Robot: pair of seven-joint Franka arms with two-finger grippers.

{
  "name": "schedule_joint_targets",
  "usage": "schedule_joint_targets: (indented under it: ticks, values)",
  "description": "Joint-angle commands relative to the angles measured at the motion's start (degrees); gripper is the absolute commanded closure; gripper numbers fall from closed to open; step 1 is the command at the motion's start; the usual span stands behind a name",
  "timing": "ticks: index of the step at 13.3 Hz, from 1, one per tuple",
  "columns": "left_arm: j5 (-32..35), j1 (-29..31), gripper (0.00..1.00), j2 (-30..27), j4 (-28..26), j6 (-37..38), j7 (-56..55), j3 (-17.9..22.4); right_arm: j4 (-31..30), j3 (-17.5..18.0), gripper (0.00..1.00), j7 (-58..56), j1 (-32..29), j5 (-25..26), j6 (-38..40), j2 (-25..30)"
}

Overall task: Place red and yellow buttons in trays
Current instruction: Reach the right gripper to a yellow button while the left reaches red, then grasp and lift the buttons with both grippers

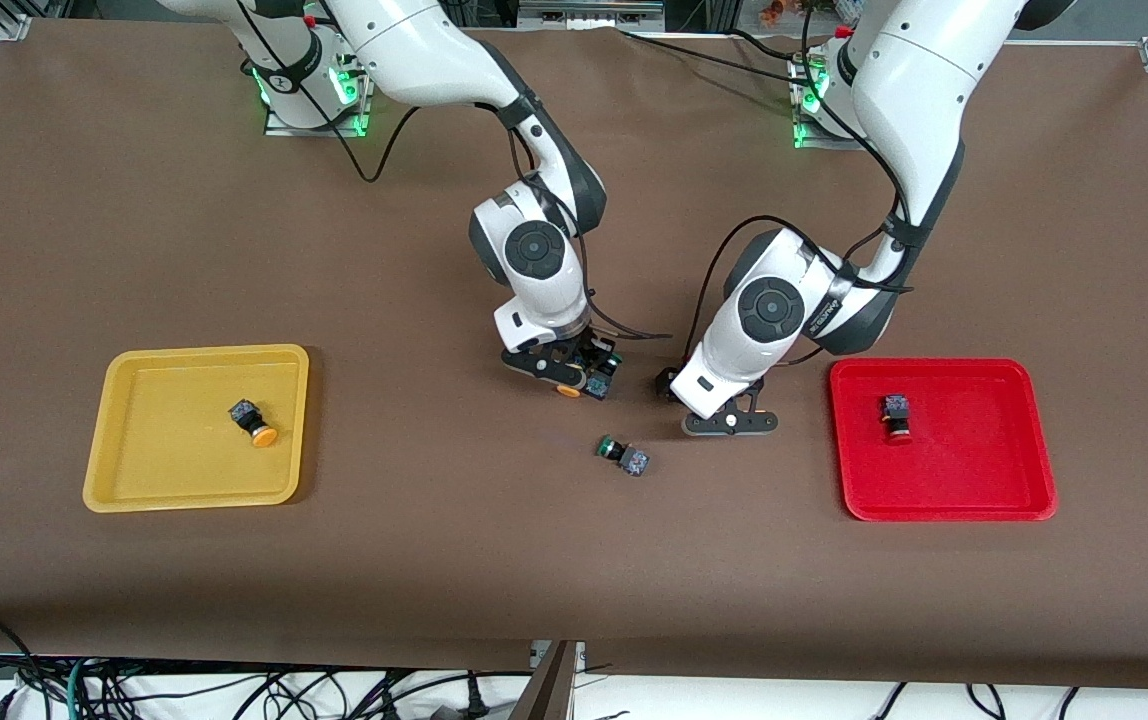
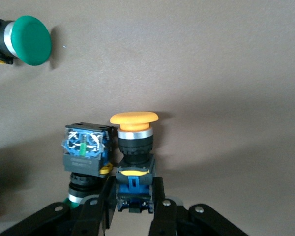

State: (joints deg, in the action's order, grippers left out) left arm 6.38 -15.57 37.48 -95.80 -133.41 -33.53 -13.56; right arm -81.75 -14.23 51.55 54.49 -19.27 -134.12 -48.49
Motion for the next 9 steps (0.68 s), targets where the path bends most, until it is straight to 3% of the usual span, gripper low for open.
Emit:
schedule_joint_targets:
  ticks: [1, 5, 9]
  values:
    - [1.45, -0.78, 0.0, 0.58, 0.97, -0.28, -1.88, 0.29, 0.63, -2.9, 1.0, -8.36, -1.48, -0.68, 7.53, 3.22]
    - [1.18, -2.61, 0.0, 1.8, 0.36, -3.24, -5.56, 0.29, 0.45, -10.27, 1.0, -22.86, -2.89, -1.03, 15.71, 5.33]
    - [3.19, -4.65, 0.0, 3.92, -0.08, -6.6, -8.84, 0.73, -0.42, -19.06, 1.0, -46.04, -7.53, -1.03, 22.13, 6.22]
